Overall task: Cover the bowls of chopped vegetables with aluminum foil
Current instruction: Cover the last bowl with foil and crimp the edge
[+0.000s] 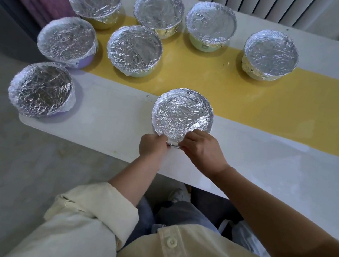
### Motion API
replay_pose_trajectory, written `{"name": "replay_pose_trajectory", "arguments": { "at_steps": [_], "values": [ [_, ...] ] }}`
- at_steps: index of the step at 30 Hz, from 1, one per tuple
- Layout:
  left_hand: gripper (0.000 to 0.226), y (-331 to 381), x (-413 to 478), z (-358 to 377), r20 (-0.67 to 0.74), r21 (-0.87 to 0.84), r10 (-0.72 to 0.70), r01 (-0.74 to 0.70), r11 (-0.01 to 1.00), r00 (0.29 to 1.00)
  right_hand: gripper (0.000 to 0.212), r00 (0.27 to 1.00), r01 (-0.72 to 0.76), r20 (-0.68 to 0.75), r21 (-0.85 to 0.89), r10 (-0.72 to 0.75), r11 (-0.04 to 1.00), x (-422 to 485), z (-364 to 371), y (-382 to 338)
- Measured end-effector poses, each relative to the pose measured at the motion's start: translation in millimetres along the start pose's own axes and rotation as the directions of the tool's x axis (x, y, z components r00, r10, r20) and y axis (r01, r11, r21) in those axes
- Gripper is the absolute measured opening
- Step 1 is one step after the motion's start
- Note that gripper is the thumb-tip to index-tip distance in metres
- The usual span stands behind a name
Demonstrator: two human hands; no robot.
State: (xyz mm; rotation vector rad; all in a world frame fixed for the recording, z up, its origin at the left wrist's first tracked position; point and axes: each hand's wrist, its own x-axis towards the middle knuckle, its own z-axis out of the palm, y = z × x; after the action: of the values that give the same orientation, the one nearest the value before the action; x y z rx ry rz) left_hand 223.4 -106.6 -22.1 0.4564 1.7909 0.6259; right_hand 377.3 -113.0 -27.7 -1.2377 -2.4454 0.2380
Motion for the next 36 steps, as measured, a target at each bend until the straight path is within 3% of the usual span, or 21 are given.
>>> {"name": "replay_pose_trajectory", "arguments": {
  "at_steps": [5, 12, 18, 21, 28, 33, 36],
  "values": [
    [0.021, 7, -4, -1, -0.015, 0.038, 0.019, -0.018, 0.999, 1.000, 0.022, 1.000, -0.027, 0.012, 0.024, 0.026, 0.999, 0, 2, -3],
    [0.034, 13, -6, 4, 0.078, -0.014, -0.021, 0.022, 1.000, 0.997, 0.017, 1.000, -0.022, 0.019, 0.025, 0.021, 0.999, -1, 1, -1],
    [0.022, 13, -17, 8, 0.223, -0.093, -0.207, 0.232, 0.968, 0.953, 0.015, 0.999, -0.039, 0.027, 0.042, 0.038, 0.998, 0, 1, -1],
    [0.017, 13, -13, 13, 0.215, -0.146, -0.175, 0.209, 0.967, 0.961, 0.015, 0.998, -0.050, 0.032, 0.043, 0.049, 0.998, 1, 1, -3],
    [0.033, 28, -4, 0, 0.255, 0.090, -0.139, 0.120, 0.989, 0.957, 0.009, 0.995, -0.095, 0.016, 0.150, 0.094, 0.984, 5, -2, -16],
    [0.032, 45, -2, -18, 0.310, 0.224, -0.168, 0.100, 0.969, 0.936, 0.027, 0.995, -0.081, 0.073, 0.126, 0.072, 0.989, -4, -16, 2],
    [0.029, 43, 4, -21, 0.271, 0.189, -0.135, 0.085, 0.978, 0.953, 0.006, 0.997, -0.020, 0.069, 0.077, 0.015, 0.997, -6, -16, 9]
  ]
}}
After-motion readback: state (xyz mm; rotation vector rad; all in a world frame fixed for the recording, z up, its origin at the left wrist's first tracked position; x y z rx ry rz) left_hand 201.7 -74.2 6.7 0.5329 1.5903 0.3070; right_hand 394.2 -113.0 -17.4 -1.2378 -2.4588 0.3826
